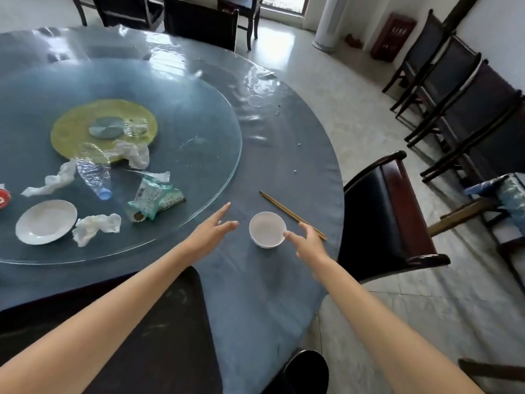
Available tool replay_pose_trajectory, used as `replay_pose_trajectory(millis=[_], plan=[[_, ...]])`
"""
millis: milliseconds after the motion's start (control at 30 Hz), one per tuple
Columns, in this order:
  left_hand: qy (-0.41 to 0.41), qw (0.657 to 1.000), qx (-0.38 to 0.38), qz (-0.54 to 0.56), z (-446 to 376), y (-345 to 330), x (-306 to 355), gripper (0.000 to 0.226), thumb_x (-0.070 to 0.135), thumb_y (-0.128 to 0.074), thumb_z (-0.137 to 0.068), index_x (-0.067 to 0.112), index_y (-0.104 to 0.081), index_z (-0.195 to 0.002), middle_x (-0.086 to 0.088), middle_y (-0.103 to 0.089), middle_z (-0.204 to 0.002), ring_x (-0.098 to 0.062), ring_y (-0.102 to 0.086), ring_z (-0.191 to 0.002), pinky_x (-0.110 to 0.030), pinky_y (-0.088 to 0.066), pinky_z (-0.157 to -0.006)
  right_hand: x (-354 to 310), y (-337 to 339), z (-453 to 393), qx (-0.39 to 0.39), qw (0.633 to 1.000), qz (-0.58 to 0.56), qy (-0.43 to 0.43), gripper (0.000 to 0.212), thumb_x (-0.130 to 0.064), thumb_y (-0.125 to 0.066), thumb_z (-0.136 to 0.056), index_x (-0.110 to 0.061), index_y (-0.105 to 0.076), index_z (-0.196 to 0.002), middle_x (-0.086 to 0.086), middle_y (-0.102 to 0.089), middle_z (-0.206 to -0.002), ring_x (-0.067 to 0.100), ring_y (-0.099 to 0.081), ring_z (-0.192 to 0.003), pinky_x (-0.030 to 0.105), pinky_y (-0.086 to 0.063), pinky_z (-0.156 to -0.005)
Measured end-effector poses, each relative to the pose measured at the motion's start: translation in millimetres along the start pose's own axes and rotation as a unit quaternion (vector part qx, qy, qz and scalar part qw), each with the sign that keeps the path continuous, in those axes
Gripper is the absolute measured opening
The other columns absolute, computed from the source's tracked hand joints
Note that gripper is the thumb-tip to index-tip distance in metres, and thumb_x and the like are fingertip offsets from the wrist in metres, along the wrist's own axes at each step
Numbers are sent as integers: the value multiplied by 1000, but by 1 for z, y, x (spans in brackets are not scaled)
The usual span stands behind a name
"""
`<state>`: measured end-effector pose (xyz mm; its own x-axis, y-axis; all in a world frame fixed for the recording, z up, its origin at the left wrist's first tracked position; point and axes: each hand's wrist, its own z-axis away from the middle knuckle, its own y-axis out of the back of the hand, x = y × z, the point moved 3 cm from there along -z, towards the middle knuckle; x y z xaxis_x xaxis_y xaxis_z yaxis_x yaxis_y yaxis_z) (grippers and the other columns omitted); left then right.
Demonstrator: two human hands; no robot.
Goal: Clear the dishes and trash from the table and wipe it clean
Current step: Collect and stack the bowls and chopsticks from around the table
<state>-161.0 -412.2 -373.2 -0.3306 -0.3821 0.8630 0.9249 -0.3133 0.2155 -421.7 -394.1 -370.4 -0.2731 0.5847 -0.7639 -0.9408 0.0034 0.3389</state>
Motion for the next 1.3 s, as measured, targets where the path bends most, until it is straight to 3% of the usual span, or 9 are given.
replay_pose_trajectory(millis=[133,267,367,467,533,600,700,1167,1300], plan=[[104,976,4,189,-22,-25,-17,62,50,-58,-92,35,-43,-151,12,-38,-157,-18,-43,-140,-44,-41,-107,17,-8,-31,-19,997,-51,-52,71,-30,-71,-97,-23,-35,-159,-1,-35,-163,21,-44,-140,46,-50,-105],[148,961,26,233,-48,-53,-30,39,36,-56,-100,30,-56,-139,9,-47,-151,-18,-53,-128,-39,-52,-92,25,-11,-64,-42,993,-78,-77,65,-21,-69,-98,-26,-40,-156,2,-45,-154,19,-50,-128,45,-59,-92],[149,954,60,253,-71,-68,-33,47,20,-63,-98,25,-52,-144,3,-54,-147,-18,-59,-124,-44,-53,-98,27,-12,-83,-72,988,-99,-91,61,-13,-67,-99,-29,-44,-153,5,-54,-140,23,-56,-124,35,-62,-75],[147,950,82,262,-83,-84,-28,53,5,-62,-97,19,-50,-146,-1,-62,-139,-19,-62,-117,-35,-58,-79,33,-12,-92,-121,980,-115,-111,59,-4,-65,-98,-31,-49,-147,10,-64,-128,26,-67,-114,31,-63,-69],[145,949,122,251,-88,-91,-26,49,-7,-58,-94,20,-59,-136,-2,-66,-130,-23,-65,-112,-35,-61,-72,35,-11,-98,-143,975,-119,-118,57,0,-66,-95,-32,-54,-141,10,-69,-120,28,-71,-107,32,-63,-72],[140,948,155,241,-92,-95,-21,51,-14,-53,-89,26,-66,-119,1,-68,-121,-29,-66,-113,-44,-63,-78,33,-7,-104,-154,974,-119,-113,53,0,-68,-94,-33,-58,-134,9,-71,-115,28,-72,-106,32,-64,-75],[131,944,164,253,-98,-101,-11,55,-15,-54,-85,31,-70,-110,2,-68,-122,-29,-68,-111,-49,-63,-80,25,6,-117,-166,973,-125,-103,48,-2,-68,-94,-34,-61,-129,7,-73,-114,26,-72,-107,35,-64,-77],[125,941,113,292,-186,-150,70,51,-15,-52,-91,29,-66,-113,9,-69,-113,-9,-66,-99,-30,-63,-70,-9,92,-203,-114,978,-155,-75,47,-1,-66,-95,-24,-63,-135,12,-75,-114,27,-76,-100,33,-63,-70],[169,941,150,254,-206,-162,63,22,12,-57,-96,25,-69,-108,0,-70,-105,-15,-66,-95,-34,-60,-74,-6,107,-215,-101,979,-161,-77,49,-1,-65,-94,-26,-62,-136,11,-75,-116,27,-75,-104,34,-64,-74]])
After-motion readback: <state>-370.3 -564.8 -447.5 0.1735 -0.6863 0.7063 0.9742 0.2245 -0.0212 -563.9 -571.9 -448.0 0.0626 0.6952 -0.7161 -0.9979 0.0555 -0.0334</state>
